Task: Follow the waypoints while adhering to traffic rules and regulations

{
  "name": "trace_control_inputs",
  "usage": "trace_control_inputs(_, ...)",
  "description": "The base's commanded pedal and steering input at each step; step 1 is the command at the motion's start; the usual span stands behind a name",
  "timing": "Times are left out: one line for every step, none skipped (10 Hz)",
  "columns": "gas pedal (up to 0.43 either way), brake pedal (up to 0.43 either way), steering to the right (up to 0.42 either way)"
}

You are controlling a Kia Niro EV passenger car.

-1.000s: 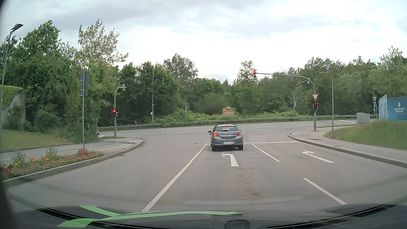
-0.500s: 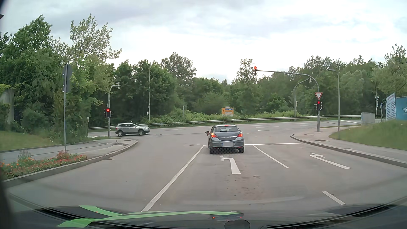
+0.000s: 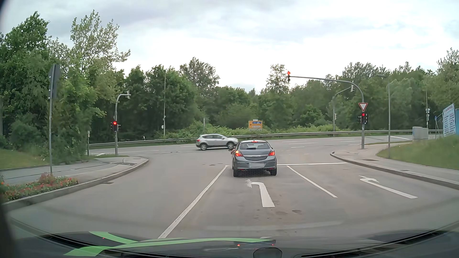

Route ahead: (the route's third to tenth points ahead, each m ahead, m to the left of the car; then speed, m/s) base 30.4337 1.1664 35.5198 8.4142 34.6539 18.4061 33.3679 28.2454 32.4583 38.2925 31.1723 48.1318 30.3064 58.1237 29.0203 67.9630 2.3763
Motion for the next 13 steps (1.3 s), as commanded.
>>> trace_control_inputs(0.0, 0.22, 0.02)
trace_control_inputs(0.0, 0.22, 0.02)
trace_control_inputs(0.0, 0.22, 0.019)
trace_control_inputs(0.0, 0.22, 0.019)
trace_control_inputs(0.0, 0.22, 0.019)
trace_control_inputs(0.0, 0.22, 0.018)
trace_control_inputs(0.0, 0.22, 0.018)
trace_control_inputs(0.0, 0.22, 0.018)
trace_control_inputs(0.0, 0.22, 0.018)
trace_control_inputs(0.0, 0.22, 0.018)
trace_control_inputs(0.0, 0.22, 0.018)
trace_control_inputs(0.0, 0.22, 0.017)
trace_control_inputs(0.0, 0.22, 0.017)
